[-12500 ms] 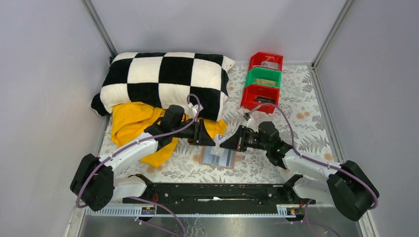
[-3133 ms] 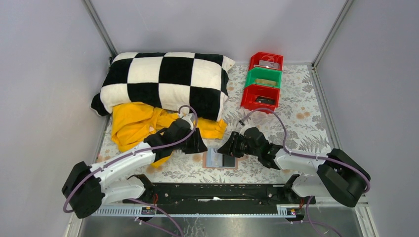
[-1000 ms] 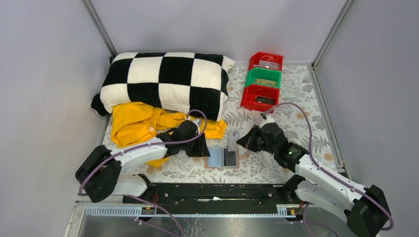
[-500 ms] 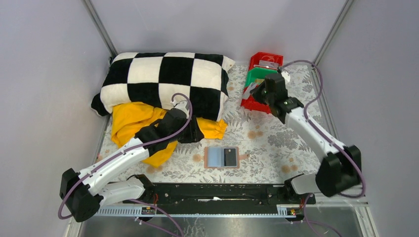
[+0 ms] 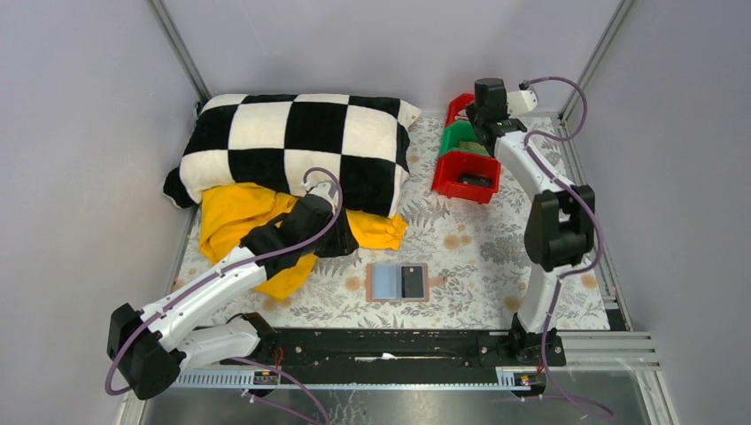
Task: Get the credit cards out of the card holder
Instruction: Place the credit card in the storage box.
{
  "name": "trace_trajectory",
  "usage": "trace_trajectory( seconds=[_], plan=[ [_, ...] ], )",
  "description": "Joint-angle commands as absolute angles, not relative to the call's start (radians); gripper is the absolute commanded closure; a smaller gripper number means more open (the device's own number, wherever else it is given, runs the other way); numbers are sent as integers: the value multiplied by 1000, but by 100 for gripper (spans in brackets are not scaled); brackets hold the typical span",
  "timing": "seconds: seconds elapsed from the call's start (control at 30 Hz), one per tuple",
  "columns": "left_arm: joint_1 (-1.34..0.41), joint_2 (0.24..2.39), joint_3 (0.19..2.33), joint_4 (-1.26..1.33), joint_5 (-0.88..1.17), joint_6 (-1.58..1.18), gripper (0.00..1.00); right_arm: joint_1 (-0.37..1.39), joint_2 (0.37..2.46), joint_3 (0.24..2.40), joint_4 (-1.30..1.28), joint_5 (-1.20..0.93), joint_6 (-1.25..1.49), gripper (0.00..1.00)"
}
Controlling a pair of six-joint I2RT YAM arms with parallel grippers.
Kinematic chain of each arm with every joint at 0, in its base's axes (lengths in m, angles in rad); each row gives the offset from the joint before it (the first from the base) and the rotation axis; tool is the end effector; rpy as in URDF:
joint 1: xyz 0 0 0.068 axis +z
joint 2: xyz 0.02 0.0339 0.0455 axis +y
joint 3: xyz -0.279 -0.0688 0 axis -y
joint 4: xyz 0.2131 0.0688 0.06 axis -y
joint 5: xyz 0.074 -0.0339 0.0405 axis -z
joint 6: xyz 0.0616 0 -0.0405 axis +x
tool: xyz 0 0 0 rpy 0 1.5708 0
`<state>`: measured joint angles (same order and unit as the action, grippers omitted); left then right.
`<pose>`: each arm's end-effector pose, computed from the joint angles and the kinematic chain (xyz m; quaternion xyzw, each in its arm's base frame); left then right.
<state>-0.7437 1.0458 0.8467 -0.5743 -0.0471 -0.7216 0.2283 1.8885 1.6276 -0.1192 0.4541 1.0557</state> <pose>0.1476 -0.1318 0.2769 0.0010 0.9214 -0.2435 0.3030 0.4431 0.0752 0.3335 0.4399 0.6879 0.1779 0.5492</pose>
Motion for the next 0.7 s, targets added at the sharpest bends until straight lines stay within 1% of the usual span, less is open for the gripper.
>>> trace_trajectory(
  seconds=[0.0,0.1,0.23,0.37,0.5,0.67],
  plan=[
    [-718,1009,858,-521,-84,-698,53,193,2029,1773,-110,524,1175,100],
    [-713,1006,855,-510,-107,-697,53,179,2098,1766,31,524,1221,100],
    [-710,1002,848,-497,-134,-704,53,172,2213,1848,45,565,1254,100],
    [-702,1008,841,-483,-140,-698,53,167,2283,1862,131,600,1282,100],
    [-697,1021,833,-493,-150,-702,53,161,2365,1940,131,618,1297,100],
    [-686,1034,820,-484,-150,-708,52,153,2425,1989,123,644,1342,100]
  ],
)
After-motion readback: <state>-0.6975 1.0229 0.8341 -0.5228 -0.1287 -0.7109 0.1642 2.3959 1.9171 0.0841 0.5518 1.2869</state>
